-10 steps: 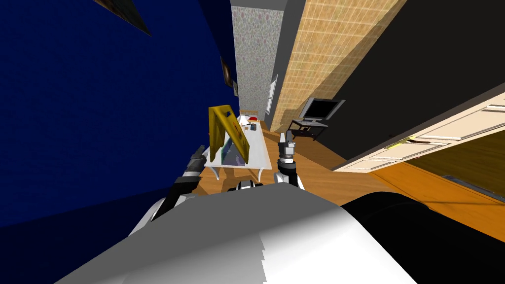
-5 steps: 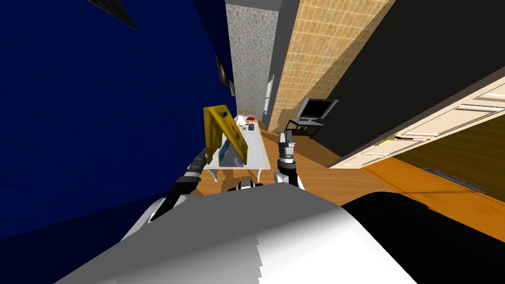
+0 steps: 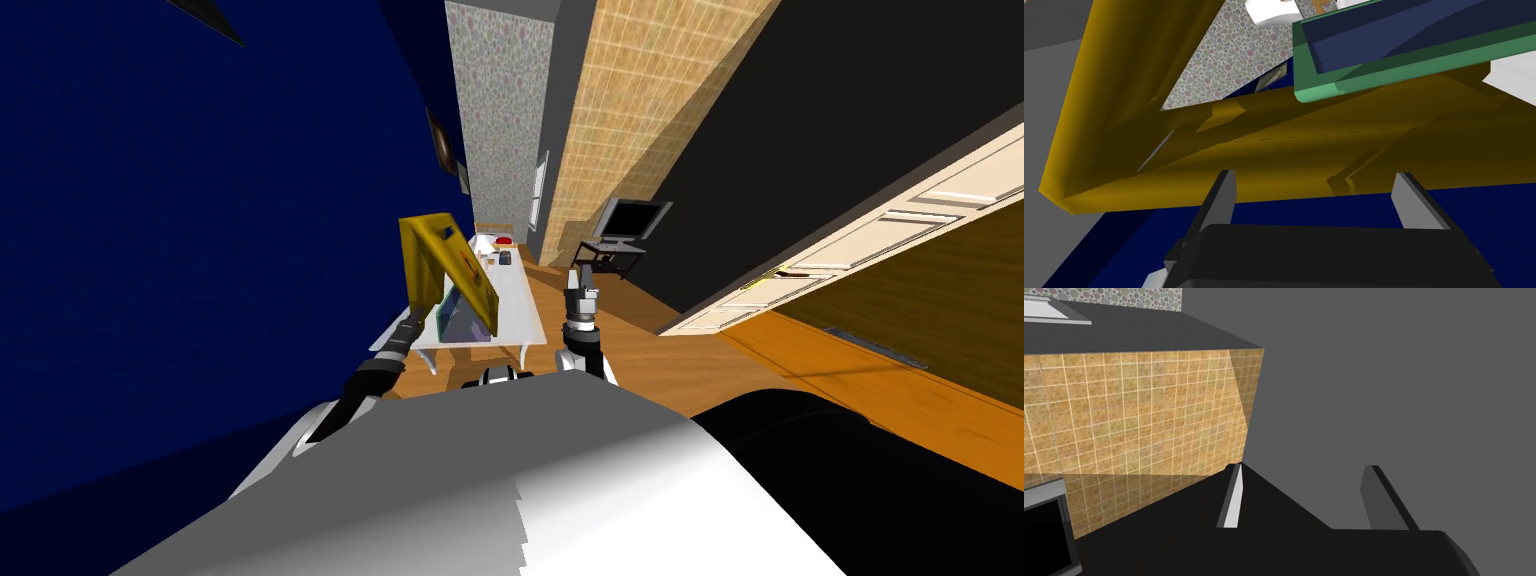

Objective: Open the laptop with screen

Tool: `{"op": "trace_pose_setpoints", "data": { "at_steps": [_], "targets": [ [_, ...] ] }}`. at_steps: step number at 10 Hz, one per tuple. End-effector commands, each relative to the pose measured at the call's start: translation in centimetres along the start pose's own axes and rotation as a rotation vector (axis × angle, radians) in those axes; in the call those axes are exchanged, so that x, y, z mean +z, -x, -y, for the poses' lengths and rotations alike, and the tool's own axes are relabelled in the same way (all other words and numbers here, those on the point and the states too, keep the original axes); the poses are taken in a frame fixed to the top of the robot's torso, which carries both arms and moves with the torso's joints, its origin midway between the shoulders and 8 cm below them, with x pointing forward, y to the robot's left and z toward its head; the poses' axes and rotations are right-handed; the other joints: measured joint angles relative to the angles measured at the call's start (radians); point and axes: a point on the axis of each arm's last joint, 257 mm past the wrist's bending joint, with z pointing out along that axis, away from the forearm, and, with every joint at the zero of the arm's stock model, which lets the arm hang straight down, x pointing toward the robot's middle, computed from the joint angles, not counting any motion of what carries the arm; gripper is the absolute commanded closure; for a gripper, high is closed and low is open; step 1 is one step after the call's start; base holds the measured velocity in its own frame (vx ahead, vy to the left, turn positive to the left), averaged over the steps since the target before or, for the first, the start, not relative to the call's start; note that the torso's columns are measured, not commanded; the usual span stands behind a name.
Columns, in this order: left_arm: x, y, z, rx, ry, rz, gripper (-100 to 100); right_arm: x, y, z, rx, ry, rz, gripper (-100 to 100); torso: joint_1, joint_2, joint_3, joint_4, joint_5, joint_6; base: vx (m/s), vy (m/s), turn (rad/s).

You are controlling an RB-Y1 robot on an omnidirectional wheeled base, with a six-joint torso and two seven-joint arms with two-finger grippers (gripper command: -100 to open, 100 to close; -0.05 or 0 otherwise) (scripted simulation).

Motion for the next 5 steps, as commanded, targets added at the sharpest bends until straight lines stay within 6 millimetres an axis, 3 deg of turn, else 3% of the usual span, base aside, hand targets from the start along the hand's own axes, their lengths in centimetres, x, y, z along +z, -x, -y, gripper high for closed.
{"op": "trace_pose_setpoints", "data": {
  "at_steps": [1, 3, 5],
  "targets": [
    [-0.2, -0.1, -1.8, 0.041, 0.058, -0.020, -100, 0.0, 0.0, 0.0, 0.000, 0.000, 0.000, 0, 0.000, 0.000, 0.000, 0.000, 0.000, 0.000, 0.019, 0.002, -0.086],
    [-0.4, -0.1, -3.4, 0.080, 0.110, -0.038, -100, 0.0, 0.0, 0.0, 0.000, 0.000, 0.000, 0, 0.000, 0.000, 0.000, 0.000, 0.000, 0.000, 0.026, 0.001, -0.095],
    [-0.4, 0.3, -2.9, 0.071, 0.100, -0.030, -100, 0.0, 0.0, 0.0, 0.000, 0.000, 0.000, 0, 0.000, 0.000, 0.000, 0.000, 0.000, 0.000, 0.055, 0.009, -0.019]
  ]
}}
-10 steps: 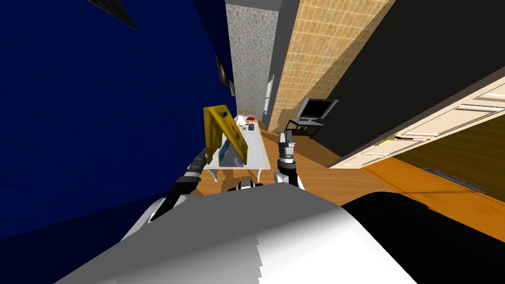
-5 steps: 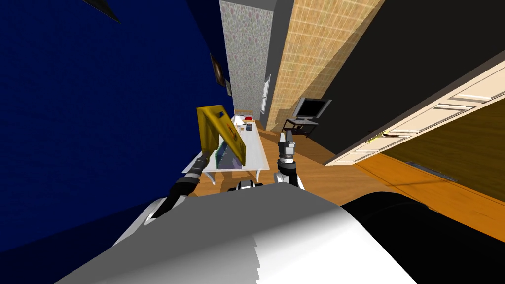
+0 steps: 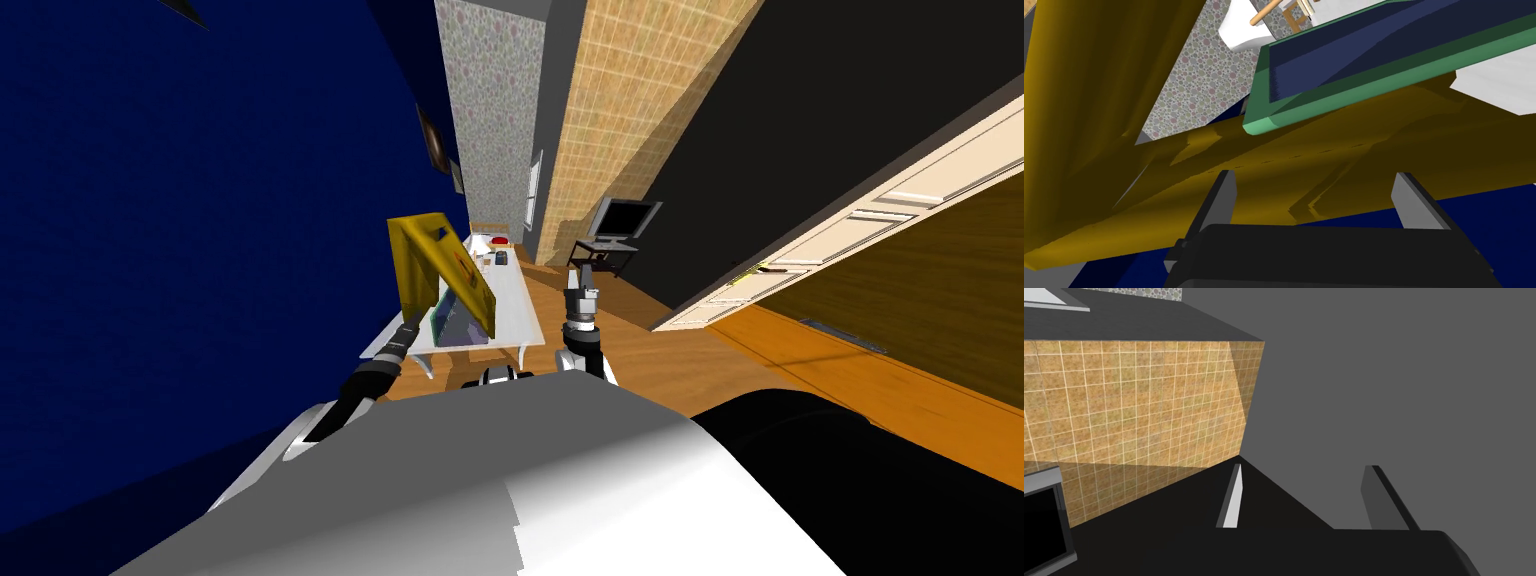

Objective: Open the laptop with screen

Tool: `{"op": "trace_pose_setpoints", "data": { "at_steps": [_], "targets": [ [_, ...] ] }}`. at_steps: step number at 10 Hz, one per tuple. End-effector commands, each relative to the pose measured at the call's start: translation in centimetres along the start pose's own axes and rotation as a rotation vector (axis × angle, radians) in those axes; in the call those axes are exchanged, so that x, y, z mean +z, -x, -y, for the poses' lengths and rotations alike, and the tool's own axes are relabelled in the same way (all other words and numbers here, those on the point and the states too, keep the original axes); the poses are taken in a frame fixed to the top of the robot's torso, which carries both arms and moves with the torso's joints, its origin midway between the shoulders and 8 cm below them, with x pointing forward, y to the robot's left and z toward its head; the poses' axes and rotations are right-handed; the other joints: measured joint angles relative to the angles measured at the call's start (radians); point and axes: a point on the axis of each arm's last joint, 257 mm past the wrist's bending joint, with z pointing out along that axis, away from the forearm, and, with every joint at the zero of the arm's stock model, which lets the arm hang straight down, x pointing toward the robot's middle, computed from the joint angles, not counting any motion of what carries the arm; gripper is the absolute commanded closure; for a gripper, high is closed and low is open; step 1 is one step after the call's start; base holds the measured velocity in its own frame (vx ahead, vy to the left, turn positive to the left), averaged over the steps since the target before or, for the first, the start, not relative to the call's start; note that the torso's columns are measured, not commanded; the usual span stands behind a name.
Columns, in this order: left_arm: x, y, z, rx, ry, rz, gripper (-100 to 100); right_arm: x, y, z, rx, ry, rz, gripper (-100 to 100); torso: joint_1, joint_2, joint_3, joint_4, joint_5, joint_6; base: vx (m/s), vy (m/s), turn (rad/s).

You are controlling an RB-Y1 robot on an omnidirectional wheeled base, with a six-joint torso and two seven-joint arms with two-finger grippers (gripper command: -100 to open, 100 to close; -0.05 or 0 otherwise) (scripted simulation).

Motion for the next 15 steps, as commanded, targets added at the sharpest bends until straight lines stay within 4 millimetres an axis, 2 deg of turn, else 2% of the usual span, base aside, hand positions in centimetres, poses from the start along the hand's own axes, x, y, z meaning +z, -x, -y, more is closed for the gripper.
{"op": "trace_pose_setpoints", "data": {
  "at_steps": [1, 2, 9, 10, 13, 14, 15],
  "targets": [
    [0.0, 0.1, 0.1, 0.000, 0.000, 0.002, -100, 0.0, 0.0, 0.0, 0.000, 0.000, 0.000, 0, 0.001, -0.004, -0.002, -0.001, 0.000, 0.000, 0.064, 0.011, -0.008],
    [0.0, 0.1, 0.1, 0.000, 0.001, 0.002, 100, 0.0, 0.0, 0.0, 0.000, 0.000, 0.000, 0, 0.000, -0.002, -0.001, -0.001, 0.000, 0.000, 0.009, 0.002, 0.002],
    [3.9, 6.7, -4.8, 0.222, 0.101, 0.136, 100, 0.0, 0.0, 0.0, 0.000, 0.000, 0.000, 0, -0.003, -0.001, -0.001, -0.001, 0.000, 0.002, -0.126, -0.089, -0.208],
    [3.9, 6.7, -4.8, 0.222, 0.101, 0.136, 100, 0.0, 0.0, 0.0, 0.000, 0.000, 0.000, 0, -0.004, -0.003, -0.002, -0.002, 0.000, 0.002, -0.071, -0.076, -0.065],
    [5.2, 9.7, -6.7, 0.301, 0.154, 0.190, 100, 0.0, 0.0, 0.0, 0.000, 0.000, 0.000, 0, 0.000, -0.001, 0.000, -0.001, 0.001, 0.002, -0.101, -0.091, -0.203],
    [5.0, 9.1, -6.1, 0.284, 0.142, 0.180, 100, 0.0, 0.0, 0.0, 0.000, 0.000, 0.000, 0, -0.002, 0.000, 0.000, 0.000, 0.000, 0.002, -0.053, -0.051, -0.038],
    [4.5, 9.9, -7.8, 0.313, 0.197, 0.181, -100, 0.0, 0.0, 0.0, 0.000, 0.000, 0.000, 0, 0.002, -0.003, -0.002, -0.001, 0.000, 0.000, 0.019, -0.071, 0.041]
  ]
}}
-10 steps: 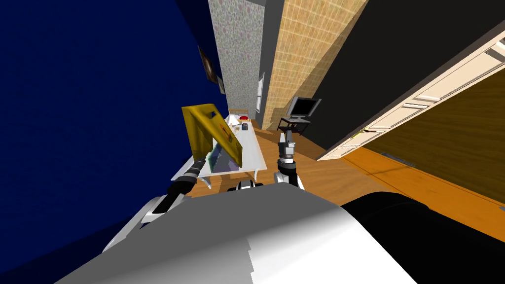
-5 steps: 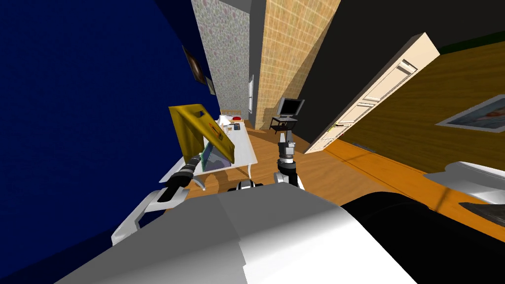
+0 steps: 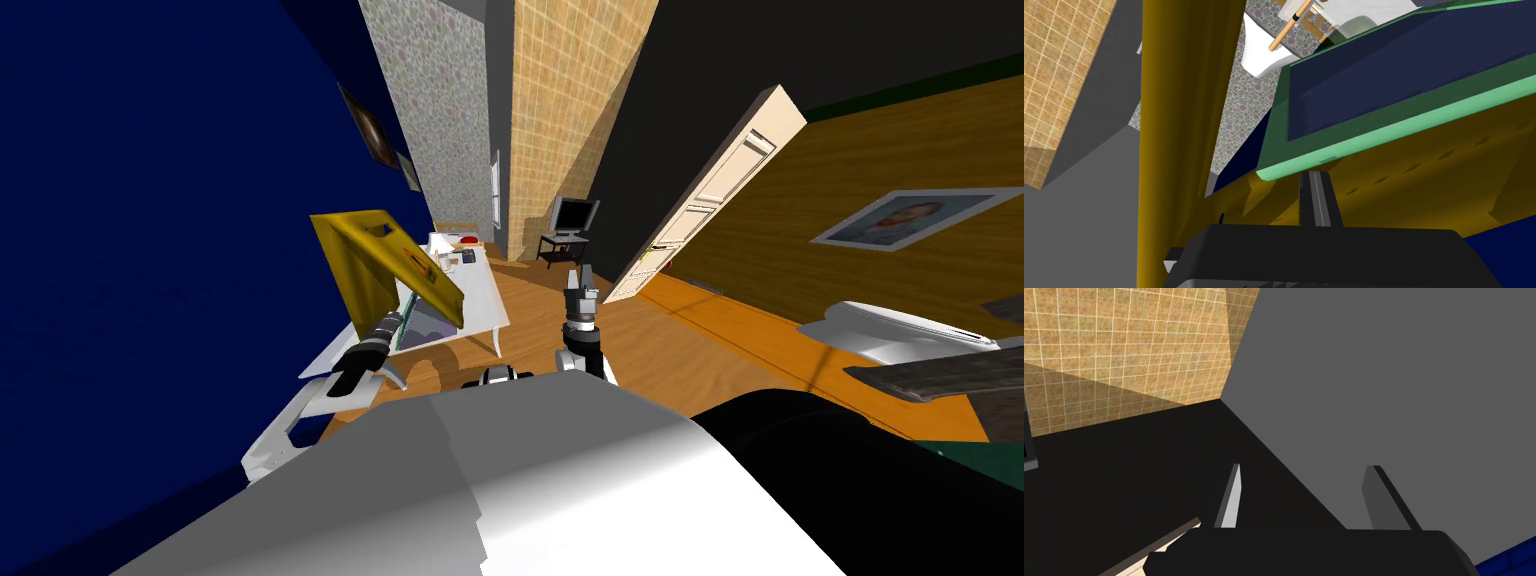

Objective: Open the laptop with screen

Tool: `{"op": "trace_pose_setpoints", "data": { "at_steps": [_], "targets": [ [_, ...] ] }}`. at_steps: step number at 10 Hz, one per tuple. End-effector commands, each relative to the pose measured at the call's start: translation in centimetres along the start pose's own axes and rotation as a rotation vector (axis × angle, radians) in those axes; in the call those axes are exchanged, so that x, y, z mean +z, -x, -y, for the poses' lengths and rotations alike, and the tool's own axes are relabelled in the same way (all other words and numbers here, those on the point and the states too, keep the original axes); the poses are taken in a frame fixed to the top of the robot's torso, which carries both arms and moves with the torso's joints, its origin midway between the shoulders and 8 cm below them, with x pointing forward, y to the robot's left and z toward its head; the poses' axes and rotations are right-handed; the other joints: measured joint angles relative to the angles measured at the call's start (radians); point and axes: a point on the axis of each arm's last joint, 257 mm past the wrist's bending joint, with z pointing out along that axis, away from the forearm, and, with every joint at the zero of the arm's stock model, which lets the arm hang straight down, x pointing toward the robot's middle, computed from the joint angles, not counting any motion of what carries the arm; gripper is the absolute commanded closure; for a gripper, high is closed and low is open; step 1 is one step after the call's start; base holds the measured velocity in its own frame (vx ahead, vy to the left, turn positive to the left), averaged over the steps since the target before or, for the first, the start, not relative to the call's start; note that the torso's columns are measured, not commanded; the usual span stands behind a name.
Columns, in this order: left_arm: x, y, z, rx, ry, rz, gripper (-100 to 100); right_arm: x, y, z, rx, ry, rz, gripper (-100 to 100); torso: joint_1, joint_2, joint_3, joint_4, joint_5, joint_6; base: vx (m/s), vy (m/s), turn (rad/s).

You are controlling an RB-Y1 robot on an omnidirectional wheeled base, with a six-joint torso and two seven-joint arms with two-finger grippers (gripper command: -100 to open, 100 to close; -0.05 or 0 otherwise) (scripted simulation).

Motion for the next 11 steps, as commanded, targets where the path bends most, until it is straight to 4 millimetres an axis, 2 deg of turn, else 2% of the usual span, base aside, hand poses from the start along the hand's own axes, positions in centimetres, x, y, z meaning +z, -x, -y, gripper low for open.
{"op": "trace_pose_setpoints", "data": {
  "at_steps": [1, 9, 10, 11],
  "targets": [
    [-0.2, 0.4, -2.4, 0.040, 0.064, -0.007, -100, 0.0, 0.0, 0.0, 0.000, 0.000, 0.000, 0, -0.001, -0.003, -0.002, -0.001, 0.000, 0.000, 0.027, -0.128, 0.036],
    [-2.0, 2.6, -10.7, 0.177, 0.289, -0.026, -100, 0.0, 0.0, 0.0, 0.000, 0.000, 0.000, 0, -0.001, 0.002, 0.001, 0.001, 0.000, 0.000, 0.040, -0.122, 0.035],
    [-2.2, 2.9, -11.5, 0.192, 0.311, -0.027, -100, 0.0, 0.0, 0.0, 0.000, 0.000, 0.000, 0, -0.001, 0.003, 0.002, 0.001, 0.000, 0.000, 0.037, -0.098, 0.033],
    [-2.0, 2.6, -10.9, 0.182, 0.295, -0.026, -100, 0.0, 0.0, 0.0, 0.000, 0.000, 0.000, 0, 0.000, 0.002, 0.001, 0.001, 0.000, 0.000, 0.021, -0.043, 0.010]
  ]
}}
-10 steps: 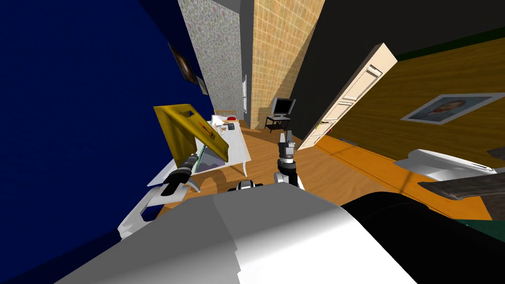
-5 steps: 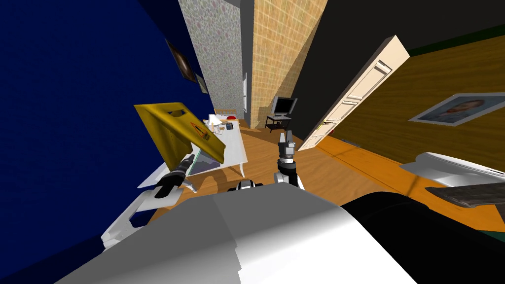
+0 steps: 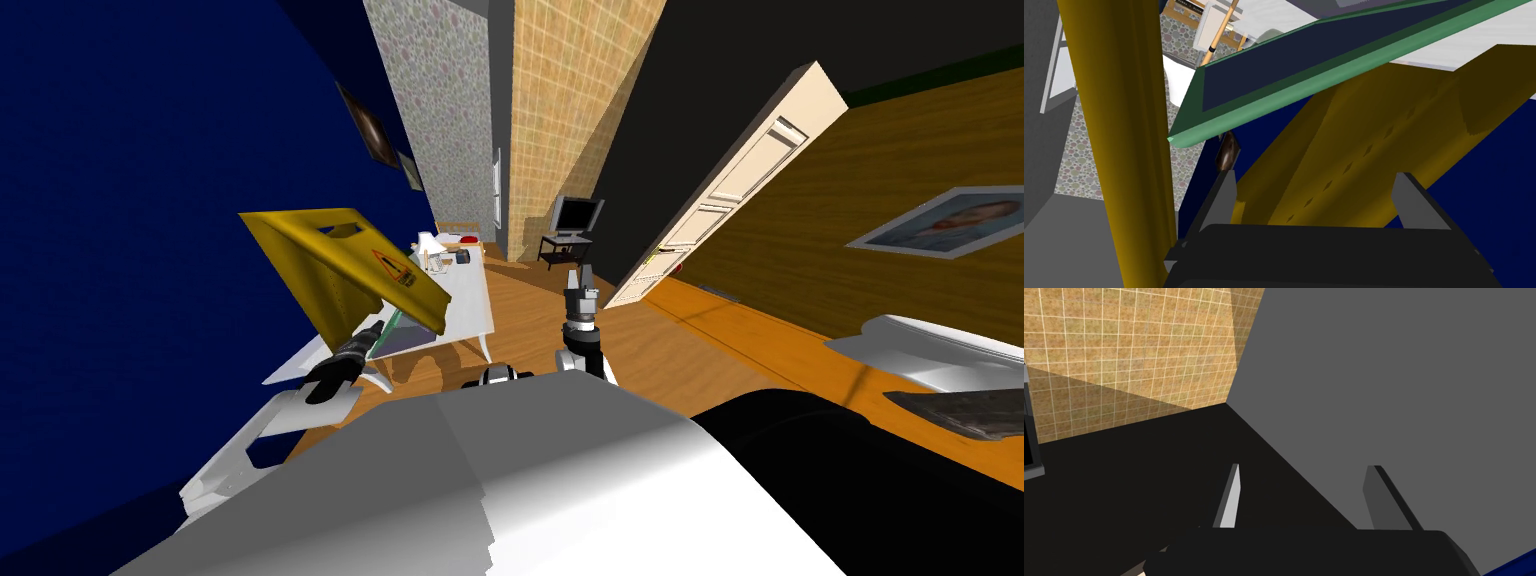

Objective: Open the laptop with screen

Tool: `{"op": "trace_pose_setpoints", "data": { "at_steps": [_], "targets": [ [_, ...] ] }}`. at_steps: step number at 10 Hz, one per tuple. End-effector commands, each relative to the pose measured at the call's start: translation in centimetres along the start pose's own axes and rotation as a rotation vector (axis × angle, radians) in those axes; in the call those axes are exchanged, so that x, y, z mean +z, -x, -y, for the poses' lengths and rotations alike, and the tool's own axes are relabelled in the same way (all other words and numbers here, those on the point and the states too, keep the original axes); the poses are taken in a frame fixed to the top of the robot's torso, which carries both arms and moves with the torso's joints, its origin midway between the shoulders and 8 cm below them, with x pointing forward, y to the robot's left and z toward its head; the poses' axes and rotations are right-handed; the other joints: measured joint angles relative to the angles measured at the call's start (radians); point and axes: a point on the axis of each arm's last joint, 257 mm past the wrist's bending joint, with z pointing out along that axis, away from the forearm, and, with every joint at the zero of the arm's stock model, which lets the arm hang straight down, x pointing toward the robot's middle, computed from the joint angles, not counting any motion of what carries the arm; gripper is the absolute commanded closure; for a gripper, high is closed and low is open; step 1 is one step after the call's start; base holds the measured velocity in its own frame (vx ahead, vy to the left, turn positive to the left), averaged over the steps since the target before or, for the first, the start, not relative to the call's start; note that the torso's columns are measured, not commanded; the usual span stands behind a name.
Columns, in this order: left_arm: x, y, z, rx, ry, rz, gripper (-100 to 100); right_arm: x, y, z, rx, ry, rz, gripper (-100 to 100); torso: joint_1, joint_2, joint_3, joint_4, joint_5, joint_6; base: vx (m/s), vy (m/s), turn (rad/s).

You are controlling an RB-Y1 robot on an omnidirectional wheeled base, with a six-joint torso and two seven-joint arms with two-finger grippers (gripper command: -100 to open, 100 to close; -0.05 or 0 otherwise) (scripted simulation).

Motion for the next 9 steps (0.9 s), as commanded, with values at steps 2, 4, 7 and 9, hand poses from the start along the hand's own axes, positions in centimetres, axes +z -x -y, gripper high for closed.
{"op": "trace_pose_setpoints", "data": {
  "at_steps": [2, 4, 7, 9],
  "targets": [
    [0.0, 0.0, -0.1, 0.002, 0.004, -0.001, 100, 0.0, 0.0, 0.0, 0.000, 0.000, 0.000, 0, 0.002, 0.001, 0.001, 0.000, 0.001, 0.000, 0.002, -0.005, -0.001],
    [0.5, 0.0, -0.6, 0.055, 0.003, 0.019, 100, 0.0, 0.0, 0.0, 0.000, 0.000, 0.000, 0, -0.003, 0.000, 0.000, 0.000, -0.001, 0.000, 0.014, -0.056, 0.041],
    [1.0, -0.1, -1.0, 0.109, 0.002, 0.034, 100, 0.0, 0.0, 0.0, 0.000, 0.000, 0.000, 0, -0.002, 0.000, 0.000, 0.000, -0.001, 0.000, 0.019, -0.080, 0.027],
    [1.3, -0.3, -1.3, 0.146, 0.001, 0.042, 100, 0.0, 0.0, 0.0, 0.000, 0.000, 0.000, 0, 0.000, 0.000, 0.000, 0.000, 0.000, 0.000, 0.016, -0.059, 0.030]
  ]
}}
